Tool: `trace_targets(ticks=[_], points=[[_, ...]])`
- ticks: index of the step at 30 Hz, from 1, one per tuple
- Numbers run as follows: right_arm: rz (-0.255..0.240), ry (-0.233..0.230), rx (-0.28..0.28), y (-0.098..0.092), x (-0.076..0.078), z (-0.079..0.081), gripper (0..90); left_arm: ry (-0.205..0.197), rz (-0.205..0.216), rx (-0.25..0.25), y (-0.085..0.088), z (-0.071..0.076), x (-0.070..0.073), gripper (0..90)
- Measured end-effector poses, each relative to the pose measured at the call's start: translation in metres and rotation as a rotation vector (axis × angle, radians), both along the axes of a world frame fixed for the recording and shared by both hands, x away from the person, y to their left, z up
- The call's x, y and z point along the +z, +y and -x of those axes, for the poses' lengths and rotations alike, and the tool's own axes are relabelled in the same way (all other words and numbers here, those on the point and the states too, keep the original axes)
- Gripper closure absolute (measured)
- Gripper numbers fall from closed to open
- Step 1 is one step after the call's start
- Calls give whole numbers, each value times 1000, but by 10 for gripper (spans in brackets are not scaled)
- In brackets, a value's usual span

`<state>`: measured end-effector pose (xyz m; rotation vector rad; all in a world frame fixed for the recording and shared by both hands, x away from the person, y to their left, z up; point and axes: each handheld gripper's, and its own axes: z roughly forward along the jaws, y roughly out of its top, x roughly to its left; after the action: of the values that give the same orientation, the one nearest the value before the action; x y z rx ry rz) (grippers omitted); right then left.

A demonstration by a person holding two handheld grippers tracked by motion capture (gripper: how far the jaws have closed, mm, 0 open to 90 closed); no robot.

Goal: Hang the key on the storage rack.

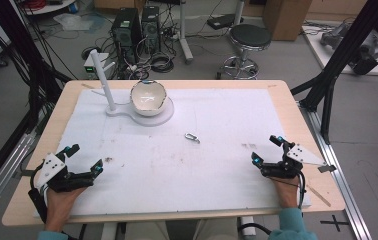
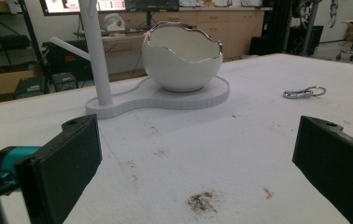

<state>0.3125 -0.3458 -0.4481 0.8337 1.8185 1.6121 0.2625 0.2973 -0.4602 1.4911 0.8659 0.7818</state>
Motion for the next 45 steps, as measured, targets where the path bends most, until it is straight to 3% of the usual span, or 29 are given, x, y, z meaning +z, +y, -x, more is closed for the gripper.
trace_targets(ticks=[11,16,18,22,24,26,31,37,39,45], points=[[-6,6,-5,-1,1,0,18,1,-5,0,-1,0,0,18],[5,14,-27,0,10,2,19,2,-6,-3,0,0,0,18],[38,21,-19,4,16,-2,19,2,-5,-3,0,0,0,18],[49,34,0,12,26,-6,19,3,-3,-4,-1,0,0,18],[88,55,26,20,39,-14,19,3,-2,0,0,0,0,18],[101,64,33,23,44,-17,19,3,-2,0,0,0,0,18],[145,94,90,40,78,-39,19,3,-2,0,-1,0,0,18],[190,118,144,55,98,-55,19,2,-4,-4,0,0,0,18],[228,135,178,64,105,-64,19,1,-4,-2,0,0,0,18],[273,169,239,81,114,-78,19,2,-2,0,0,0,0,18]])
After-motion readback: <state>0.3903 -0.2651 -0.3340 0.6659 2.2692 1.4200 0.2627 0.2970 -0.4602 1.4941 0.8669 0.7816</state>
